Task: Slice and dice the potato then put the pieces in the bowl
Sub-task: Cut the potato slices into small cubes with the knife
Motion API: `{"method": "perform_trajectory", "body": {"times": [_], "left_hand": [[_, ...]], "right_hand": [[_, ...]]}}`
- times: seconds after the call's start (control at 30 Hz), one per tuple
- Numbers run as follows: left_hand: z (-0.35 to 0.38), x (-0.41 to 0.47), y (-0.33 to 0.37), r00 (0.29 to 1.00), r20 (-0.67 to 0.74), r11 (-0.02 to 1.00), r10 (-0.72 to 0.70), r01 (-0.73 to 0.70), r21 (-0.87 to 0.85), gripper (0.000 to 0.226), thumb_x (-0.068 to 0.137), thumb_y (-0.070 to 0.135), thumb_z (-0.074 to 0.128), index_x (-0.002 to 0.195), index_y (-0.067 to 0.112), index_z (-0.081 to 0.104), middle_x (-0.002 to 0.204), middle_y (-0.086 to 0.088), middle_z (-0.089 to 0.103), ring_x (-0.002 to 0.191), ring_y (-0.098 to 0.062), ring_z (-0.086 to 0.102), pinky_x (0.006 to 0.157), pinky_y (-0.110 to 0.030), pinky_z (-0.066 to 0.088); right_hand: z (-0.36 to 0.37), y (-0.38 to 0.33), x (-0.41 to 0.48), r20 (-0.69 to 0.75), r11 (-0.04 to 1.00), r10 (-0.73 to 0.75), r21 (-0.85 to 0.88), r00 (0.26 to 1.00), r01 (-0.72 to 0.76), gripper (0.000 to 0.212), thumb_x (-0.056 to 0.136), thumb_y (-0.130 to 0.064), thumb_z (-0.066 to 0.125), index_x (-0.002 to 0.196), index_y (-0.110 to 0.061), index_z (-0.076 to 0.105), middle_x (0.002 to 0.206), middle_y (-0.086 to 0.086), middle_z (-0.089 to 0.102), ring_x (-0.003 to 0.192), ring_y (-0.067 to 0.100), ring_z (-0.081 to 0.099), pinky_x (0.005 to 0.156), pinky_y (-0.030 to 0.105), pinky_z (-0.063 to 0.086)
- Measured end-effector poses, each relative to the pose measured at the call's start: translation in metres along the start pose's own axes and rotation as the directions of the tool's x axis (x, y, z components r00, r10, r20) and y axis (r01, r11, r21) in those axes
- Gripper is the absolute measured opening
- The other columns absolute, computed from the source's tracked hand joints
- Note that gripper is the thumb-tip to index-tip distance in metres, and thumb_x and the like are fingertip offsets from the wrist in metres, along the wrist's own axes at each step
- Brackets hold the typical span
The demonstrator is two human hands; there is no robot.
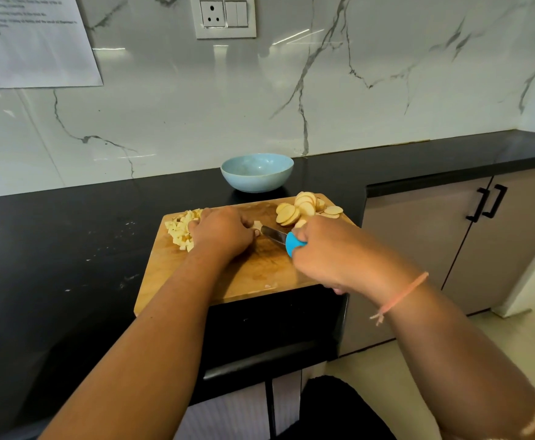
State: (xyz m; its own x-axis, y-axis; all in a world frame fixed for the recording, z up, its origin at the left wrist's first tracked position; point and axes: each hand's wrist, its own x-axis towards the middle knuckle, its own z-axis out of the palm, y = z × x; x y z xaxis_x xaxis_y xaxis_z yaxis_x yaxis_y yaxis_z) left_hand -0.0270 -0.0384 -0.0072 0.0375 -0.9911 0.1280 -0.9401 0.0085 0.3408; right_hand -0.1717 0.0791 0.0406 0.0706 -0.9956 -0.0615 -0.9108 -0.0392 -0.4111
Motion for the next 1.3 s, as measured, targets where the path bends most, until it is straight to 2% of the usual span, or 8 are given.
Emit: {"method": "perform_trajectory", "body": {"times": [0.13, 0.27, 0.4, 0.5, 0.67, 0.93, 1.1, 1.3], "left_hand": [[0.0, 0.0, -0.005, 1.0, 0.011, 0.998, 0.007, -0.007, -0.061, 0.019, 0.092, 0.039, 0.059, 0.107, 0.035, 0.07, 0.116, 0.006, 0.063, 0.118, -0.023, 0.048, 0.105, -0.047, 0.033], [-0.001, -0.001, -0.004, 0.999, -0.045, 0.998, -0.01, 0.007, -0.066, 0.022, 0.093, 0.034, 0.058, 0.113, 0.035, 0.066, 0.112, 0.005, 0.064, 0.114, -0.021, 0.05, 0.103, -0.043, 0.032], [0.004, 0.003, -0.007, 0.997, -0.076, 0.986, -0.03, 0.017, -0.163, 0.037, 0.09, 0.03, 0.062, 0.125, 0.03, 0.051, 0.108, 0.008, 0.065, 0.115, -0.019, 0.051, 0.102, -0.046, 0.035], [0.006, 0.003, -0.008, 0.995, -0.091, 0.979, -0.038, 0.019, -0.201, 0.044, 0.089, 0.027, 0.064, 0.129, 0.029, 0.045, 0.095, 0.013, 0.063, 0.112, -0.018, 0.053, 0.102, -0.046, 0.036], [0.007, 0.006, -0.008, 0.995, -0.085, 0.969, -0.059, 0.037, -0.245, 0.046, 0.088, 0.025, 0.066, 0.128, 0.028, 0.044, 0.095, 0.012, 0.065, 0.11, -0.018, 0.056, 0.101, -0.046, 0.034], [0.007, 0.006, -0.007, 0.994, -0.088, 0.968, -0.06, 0.036, -0.247, 0.043, 0.088, 0.025, 0.066, 0.125, 0.028, 0.045, 0.097, 0.01, 0.067, 0.107, -0.017, 0.057, 0.1, -0.046, 0.038], [0.006, 0.003, -0.007, 0.992, -0.111, 0.968, -0.055, 0.026, -0.251, 0.044, 0.088, 0.023, 0.066, 0.125, 0.027, 0.044, 0.095, 0.013, 0.066, 0.106, -0.015, 0.056, 0.097, -0.044, 0.035], [0.007, 0.002, -0.006, 0.992, -0.117, 0.969, -0.053, 0.022, -0.246, 0.042, 0.088, 0.021, 0.065, 0.124, 0.027, 0.044, 0.087, 0.016, 0.061, 0.105, -0.014, 0.057, 0.099, -0.044, 0.034]], "right_hand": [[-0.003, 0.007, -0.007, -0.004, 1.0, -0.007, 0.019, 1.0, 0.007, 0.038, 0.093, -0.023, 0.045, 0.129, -0.015, 0.053, 0.087, 0.009, 0.064, 0.062, 0.02, 0.061, 0.061, 0.032, 0.055], [0.001, 0.003, 0.008, -0.079, 0.998, -0.03, 0.061, 0.996, 0.035, 0.039, 0.093, -0.022, 0.044, 0.131, -0.019, 0.05, 0.091, 0.003, 0.055, 0.067, 0.016, 0.053, 0.062, 0.03, 0.047], [0.015, -0.003, 0.029, -0.072, 0.996, -0.009, 0.082, 0.997, 0.015, 0.042, 0.093, -0.027, 0.043, 0.134, -0.018, 0.049, 0.098, 0.004, 0.058, 0.076, 0.02, 0.056, 0.066, 0.031, 0.048], [0.019, -0.005, 0.037, -0.057, 0.994, 0.005, 0.106, 0.998, 0.001, 0.043, 0.093, -0.028, 0.043, 0.134, -0.018, 0.049, 0.098, 0.005, 0.06, 0.077, 0.021, 0.056, 0.068, 0.031, 0.047], [0.018, -0.006, 0.043, -0.059, 0.99, 0.025, 0.137, 0.998, -0.017, 0.041, 0.093, -0.025, 0.042, 0.132, -0.015, 0.05, 0.08, 0.008, 0.066, 0.059, 0.017, 0.056, 0.071, 0.034, 0.054], [0.022, -0.01, 0.043, -0.061, 0.993, 0.011, 0.12, 0.998, -0.004, 0.043, 0.093, -0.027, 0.043, 0.135, -0.017, 0.048, 0.098, 0.004, 0.058, 0.077, 0.019, 0.055, 0.077, 0.033, 0.052], [0.018, -0.01, 0.038, -0.042, 0.996, 0.012, 0.094, 0.999, -0.008, 0.044, 0.092, -0.023, 0.045, 0.135, -0.016, 0.045, 0.084, 0.0, 0.051, 0.064, 0.014, 0.047, 0.063, 0.029, 0.044], [0.017, -0.003, 0.011, -0.005, 0.993, -0.008, 0.12, 1.0, 0.009, 0.042, 0.093, -0.023, 0.045, 0.135, -0.019, 0.044, 0.085, -0.001, 0.05, 0.062, 0.012, 0.047, 0.059, 0.028, 0.043]]}}
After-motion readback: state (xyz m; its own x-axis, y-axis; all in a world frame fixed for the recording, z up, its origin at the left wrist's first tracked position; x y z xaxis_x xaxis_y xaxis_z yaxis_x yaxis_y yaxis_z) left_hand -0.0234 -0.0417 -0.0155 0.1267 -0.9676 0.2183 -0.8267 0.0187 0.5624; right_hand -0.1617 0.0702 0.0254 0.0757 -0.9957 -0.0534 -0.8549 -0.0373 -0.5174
